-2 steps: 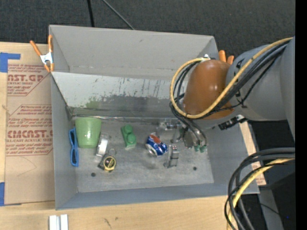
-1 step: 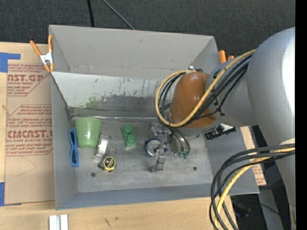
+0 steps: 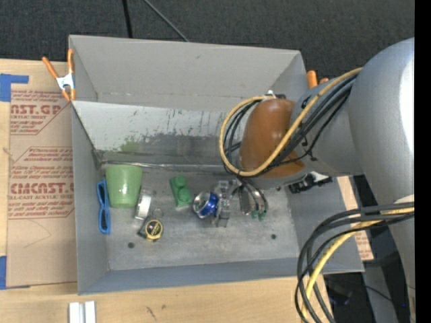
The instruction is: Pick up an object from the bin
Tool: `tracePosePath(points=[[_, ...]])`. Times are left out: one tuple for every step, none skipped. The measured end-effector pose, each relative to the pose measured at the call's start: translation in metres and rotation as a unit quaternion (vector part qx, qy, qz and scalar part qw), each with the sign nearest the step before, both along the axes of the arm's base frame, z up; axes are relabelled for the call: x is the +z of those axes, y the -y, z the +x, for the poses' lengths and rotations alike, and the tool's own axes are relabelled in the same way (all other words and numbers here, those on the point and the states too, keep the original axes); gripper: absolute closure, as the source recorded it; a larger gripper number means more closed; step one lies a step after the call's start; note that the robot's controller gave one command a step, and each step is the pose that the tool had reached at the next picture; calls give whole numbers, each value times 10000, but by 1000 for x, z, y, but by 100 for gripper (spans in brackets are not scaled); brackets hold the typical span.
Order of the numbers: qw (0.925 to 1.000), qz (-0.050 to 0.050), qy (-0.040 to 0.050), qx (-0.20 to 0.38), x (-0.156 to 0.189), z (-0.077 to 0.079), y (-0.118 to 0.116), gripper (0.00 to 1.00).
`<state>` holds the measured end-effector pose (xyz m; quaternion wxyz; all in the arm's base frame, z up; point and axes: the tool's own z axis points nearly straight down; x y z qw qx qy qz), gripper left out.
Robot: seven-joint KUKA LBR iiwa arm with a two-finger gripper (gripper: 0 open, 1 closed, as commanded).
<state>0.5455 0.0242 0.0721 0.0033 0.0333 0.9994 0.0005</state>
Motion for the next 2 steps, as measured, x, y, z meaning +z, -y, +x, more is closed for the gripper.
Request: tracePosePath(points=[[9999, -1, 7, -105, 67, -2, 18, 100], [10000, 4, 28, -53, 201, 8, 10, 100]])
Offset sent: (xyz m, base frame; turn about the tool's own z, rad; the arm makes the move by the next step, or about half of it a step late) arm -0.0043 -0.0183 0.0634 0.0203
